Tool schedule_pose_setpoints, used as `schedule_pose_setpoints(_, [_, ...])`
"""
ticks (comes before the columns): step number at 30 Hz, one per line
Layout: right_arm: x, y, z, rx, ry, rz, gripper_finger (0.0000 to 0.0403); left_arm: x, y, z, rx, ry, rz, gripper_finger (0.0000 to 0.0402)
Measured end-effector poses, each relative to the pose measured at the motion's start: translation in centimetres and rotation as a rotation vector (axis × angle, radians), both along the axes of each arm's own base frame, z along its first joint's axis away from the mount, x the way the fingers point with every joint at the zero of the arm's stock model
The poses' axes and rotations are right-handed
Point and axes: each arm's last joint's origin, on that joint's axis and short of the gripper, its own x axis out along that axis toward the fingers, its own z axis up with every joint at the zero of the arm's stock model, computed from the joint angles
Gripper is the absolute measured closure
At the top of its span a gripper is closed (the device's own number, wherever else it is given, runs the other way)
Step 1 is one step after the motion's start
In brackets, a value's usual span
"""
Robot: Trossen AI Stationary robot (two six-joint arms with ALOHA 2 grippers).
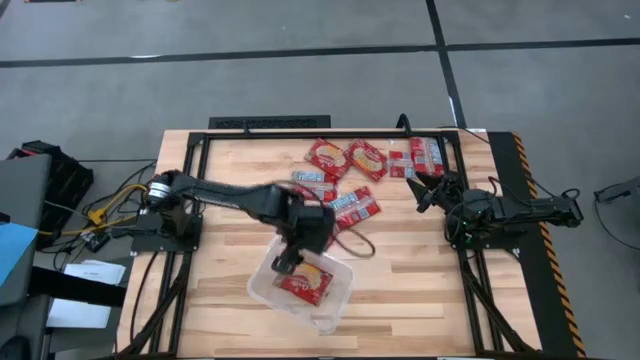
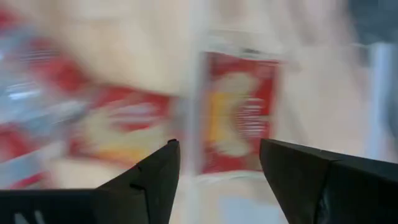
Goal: Sort popcorn bags into baskets
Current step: Put the red popcorn bag into the container
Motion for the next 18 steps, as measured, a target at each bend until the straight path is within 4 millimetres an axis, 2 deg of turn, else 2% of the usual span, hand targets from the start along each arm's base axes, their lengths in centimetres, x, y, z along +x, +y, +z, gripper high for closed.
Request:
schedule_pose_setpoints(4, [0.0,0.0,0.0,0.0,0.001,0.0,0.0107,-1.0,4.3,2.5,0.201,-0.093,0.199,0.0193])
schedule_pose_setpoints(7, [0.0,0.0,0.0,0.0,0.001,0.0,0.0107,-1.1,8.3,2.5,0.192,-0.122,0.326,0.0193])
schedule_pose_setpoints(12, [0.0,0.0,0.0,-0.02,0.022,0.002,0.0107,-0.6,13.6,-0.3,0.123,-0.168,0.383,0.0193])
schedule_pose_setpoints(18, [0.0,0.0,0.0,-0.025,0.027,0.001,0.0107,-0.8,16.9,-4.6,0.133,-0.219,0.474,0.0193])
